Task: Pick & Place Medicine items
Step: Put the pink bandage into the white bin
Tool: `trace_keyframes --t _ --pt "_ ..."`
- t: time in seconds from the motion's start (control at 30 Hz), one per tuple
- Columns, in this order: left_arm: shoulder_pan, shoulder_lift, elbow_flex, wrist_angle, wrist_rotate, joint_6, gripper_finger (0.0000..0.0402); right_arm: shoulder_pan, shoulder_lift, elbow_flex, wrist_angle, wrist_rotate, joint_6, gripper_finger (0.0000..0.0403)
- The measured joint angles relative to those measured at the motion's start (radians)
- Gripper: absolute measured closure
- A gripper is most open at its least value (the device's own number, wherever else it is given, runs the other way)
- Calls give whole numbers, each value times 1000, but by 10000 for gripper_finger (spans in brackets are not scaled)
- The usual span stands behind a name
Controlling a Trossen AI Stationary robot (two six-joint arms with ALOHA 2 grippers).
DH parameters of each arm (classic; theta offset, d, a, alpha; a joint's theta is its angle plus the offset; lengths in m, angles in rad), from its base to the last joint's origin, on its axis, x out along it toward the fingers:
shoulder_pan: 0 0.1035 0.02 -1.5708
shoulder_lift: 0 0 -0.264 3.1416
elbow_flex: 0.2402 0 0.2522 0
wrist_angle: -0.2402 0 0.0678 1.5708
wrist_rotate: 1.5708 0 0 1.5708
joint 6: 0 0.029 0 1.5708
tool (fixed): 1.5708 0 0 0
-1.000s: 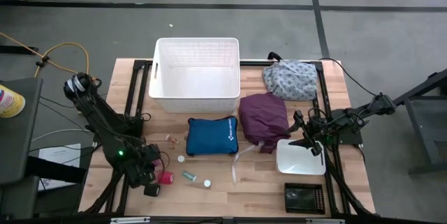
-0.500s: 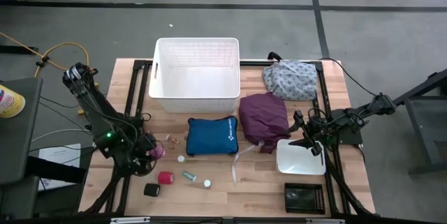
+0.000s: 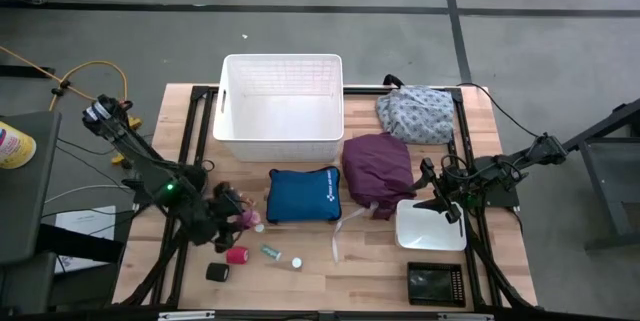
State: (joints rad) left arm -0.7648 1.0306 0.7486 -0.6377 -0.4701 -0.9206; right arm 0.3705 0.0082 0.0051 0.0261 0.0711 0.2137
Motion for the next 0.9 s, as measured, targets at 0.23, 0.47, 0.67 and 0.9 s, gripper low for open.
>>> trace_keyframes --t 0.23,0.47,0.67,0.9 --pt "197 94 0 244 73 287 235 0 0 0 0 0 0 192" --pt "351 222 0 542 248 466 235 0 0 0 0 0 0 192" --pt "411 279 1 664 320 543 235 0 0 0 0 0 0 192" --pt "415 283 2 669 326 549 235 0 0 0 5 0 0 192"
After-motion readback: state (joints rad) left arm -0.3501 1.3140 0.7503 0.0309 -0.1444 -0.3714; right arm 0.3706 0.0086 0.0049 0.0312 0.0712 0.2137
